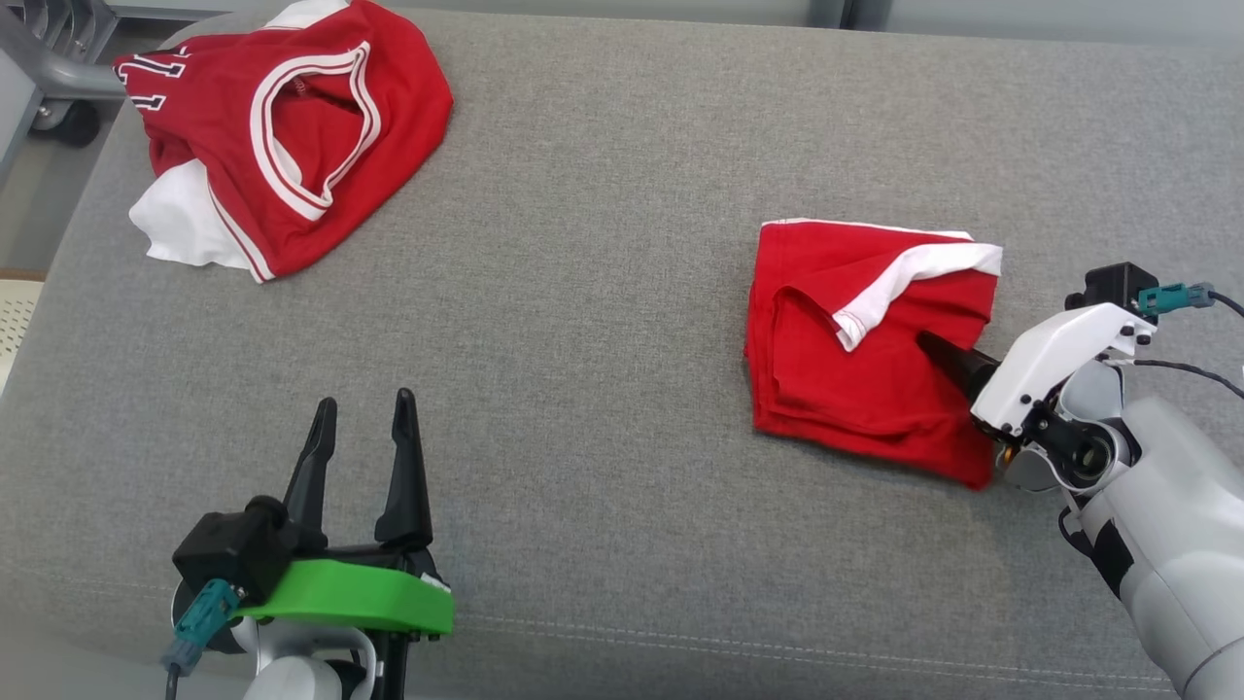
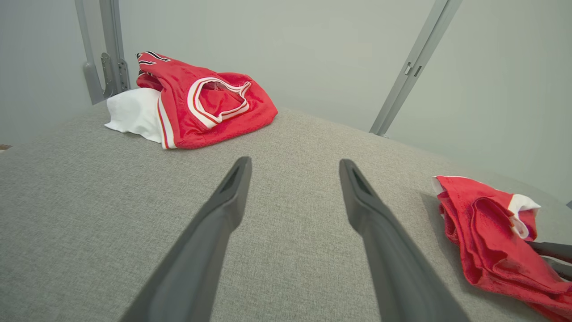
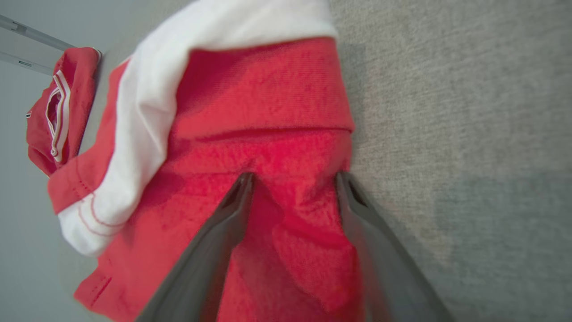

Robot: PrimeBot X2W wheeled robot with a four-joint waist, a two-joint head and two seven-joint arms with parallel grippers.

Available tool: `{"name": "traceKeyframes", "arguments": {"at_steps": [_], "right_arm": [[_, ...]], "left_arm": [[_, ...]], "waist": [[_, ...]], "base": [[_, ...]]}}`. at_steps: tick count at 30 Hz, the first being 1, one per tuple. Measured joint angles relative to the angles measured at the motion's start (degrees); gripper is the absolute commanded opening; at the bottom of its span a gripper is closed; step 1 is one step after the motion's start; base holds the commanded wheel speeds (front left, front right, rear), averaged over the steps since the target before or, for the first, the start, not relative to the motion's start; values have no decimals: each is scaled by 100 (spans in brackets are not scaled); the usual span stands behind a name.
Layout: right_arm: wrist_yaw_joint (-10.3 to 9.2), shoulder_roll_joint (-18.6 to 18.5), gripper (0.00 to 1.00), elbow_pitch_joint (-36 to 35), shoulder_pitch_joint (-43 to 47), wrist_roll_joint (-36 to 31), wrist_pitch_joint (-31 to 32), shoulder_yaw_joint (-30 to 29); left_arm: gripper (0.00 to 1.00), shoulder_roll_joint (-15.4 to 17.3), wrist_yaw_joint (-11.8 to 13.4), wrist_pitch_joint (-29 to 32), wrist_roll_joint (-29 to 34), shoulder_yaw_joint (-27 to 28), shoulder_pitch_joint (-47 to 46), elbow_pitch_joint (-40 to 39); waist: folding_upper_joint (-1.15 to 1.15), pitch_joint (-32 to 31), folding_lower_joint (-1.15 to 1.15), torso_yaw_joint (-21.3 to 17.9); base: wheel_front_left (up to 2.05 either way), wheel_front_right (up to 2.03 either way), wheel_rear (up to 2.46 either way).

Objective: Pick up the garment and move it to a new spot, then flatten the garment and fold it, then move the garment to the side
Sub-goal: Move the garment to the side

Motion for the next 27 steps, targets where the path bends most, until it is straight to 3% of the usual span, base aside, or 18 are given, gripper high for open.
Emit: {"name": "traceKeyframes", "arguments": {"at_steps": [1, 2, 3, 4, 14, 27], "right_arm": [[2, 1, 39, 1, -12, 0, 0, 11], [10, 1, 27, 2, -25, 0, 1, 25], [16, 0, 8, 3, -38, -1, 0, 48], [18, 4, 0, 2, -50, -11, 0, 81], [52, -88, 0, 2, -210, -146, 0, 232], [52, -890, 0, 49, -751, -446, -86, 152]], "left_arm": [[100, 0, 0, 0, 3, 1, 0, 1], [100, 0, 0, 0, 3, 1, -1, 1], [100, 0, 0, 0, 3, 2, -1, 1], [100, -1, 0, 0, 3, 3, -2, 2], [100, -2, 0, 0, 3, 174, -25, 9], [100, -2, 0, 0, 43, 180, -22, 2]], "waist": [[0, 7, 0, 5], [0, 14, 0, 10], [0, 20, 0, 14], [0, 26, 0, 18], [0, 15, 0, -47], [0, -47, 0, -380]], "base": [[0, 0, 0], [0, 0, 0], [0, 0, 0], [0, 0, 0], [0, 0, 0], [0, 0, 0]]}}
